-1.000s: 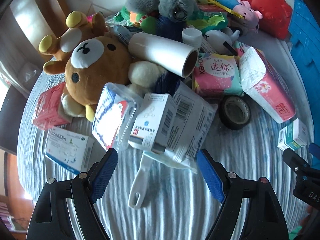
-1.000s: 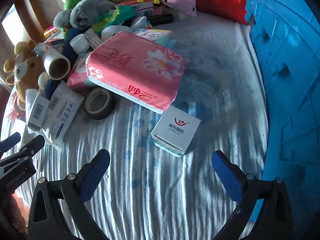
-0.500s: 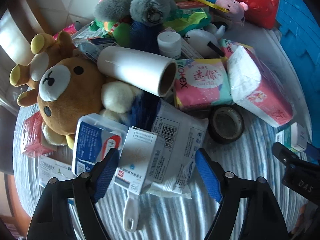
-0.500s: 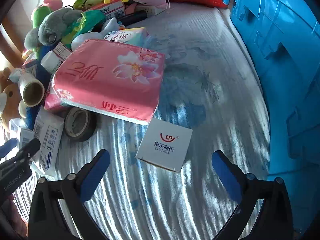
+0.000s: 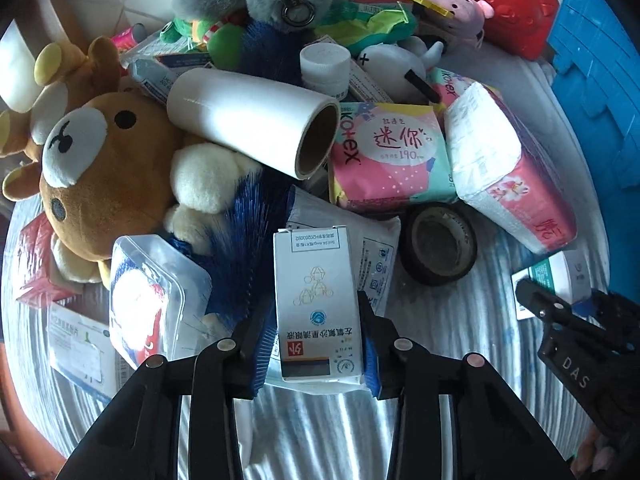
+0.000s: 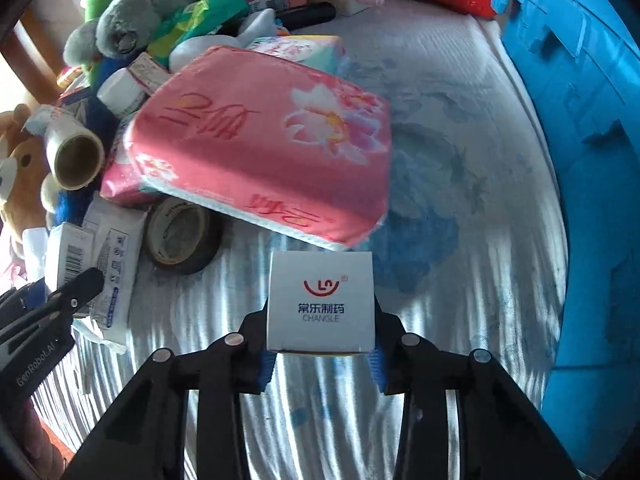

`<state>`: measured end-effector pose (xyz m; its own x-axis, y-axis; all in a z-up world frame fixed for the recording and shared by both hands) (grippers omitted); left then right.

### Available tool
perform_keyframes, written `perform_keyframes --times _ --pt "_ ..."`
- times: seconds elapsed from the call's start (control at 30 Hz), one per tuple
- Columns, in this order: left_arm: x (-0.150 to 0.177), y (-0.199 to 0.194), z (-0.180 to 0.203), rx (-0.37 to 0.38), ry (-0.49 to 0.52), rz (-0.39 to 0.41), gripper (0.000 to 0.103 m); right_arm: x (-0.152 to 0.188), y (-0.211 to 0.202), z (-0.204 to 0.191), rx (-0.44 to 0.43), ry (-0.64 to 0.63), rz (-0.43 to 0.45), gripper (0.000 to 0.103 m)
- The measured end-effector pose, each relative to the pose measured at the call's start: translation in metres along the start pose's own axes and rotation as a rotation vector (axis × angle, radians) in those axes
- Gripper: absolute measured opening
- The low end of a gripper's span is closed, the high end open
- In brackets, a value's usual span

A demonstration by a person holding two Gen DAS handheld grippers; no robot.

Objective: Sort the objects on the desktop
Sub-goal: 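Grasp a white medicine box with the left gripper while the right grasps the white CHANGLE box, then lift both held white boxes up off the pile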

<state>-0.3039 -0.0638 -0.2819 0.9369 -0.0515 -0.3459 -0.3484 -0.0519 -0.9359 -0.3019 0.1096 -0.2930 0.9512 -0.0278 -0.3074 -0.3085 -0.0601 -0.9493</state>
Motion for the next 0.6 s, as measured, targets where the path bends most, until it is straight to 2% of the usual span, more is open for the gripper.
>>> perform_keyframes --times 0.2,0.43,0.6 --pt "-0.005 -0.016 0.000 -0.009 -0.002 0.032 0.032 0.001 -0.008 -0.004 -0.014 -0.013 0.007 0.037" --pt "-0.005 -0.051 0.000 -0.014 -0.015 0.106 0.031 -0.004 -0.045 -0.014 -0.043 -0.043 0.083 0.037" --pt "0.012 -0.076 0.001 -0.045 -0.026 0.181 0.031 -0.007 -0.079 -0.026 -0.087 -0.099 0.159 0.037"
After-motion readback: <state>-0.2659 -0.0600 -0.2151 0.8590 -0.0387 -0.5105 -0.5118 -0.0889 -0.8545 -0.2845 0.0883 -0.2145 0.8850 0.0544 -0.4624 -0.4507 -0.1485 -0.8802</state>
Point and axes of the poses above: each gripper's, at about its wrist camera, not at the fingertips, and y roughly the way its jaws point, z to its right, x to its underside, the point moved 1 cm from there along y, roughly the way its jaws point, and after that the axes turned 6 degrees about y, right-handed, at the moved point
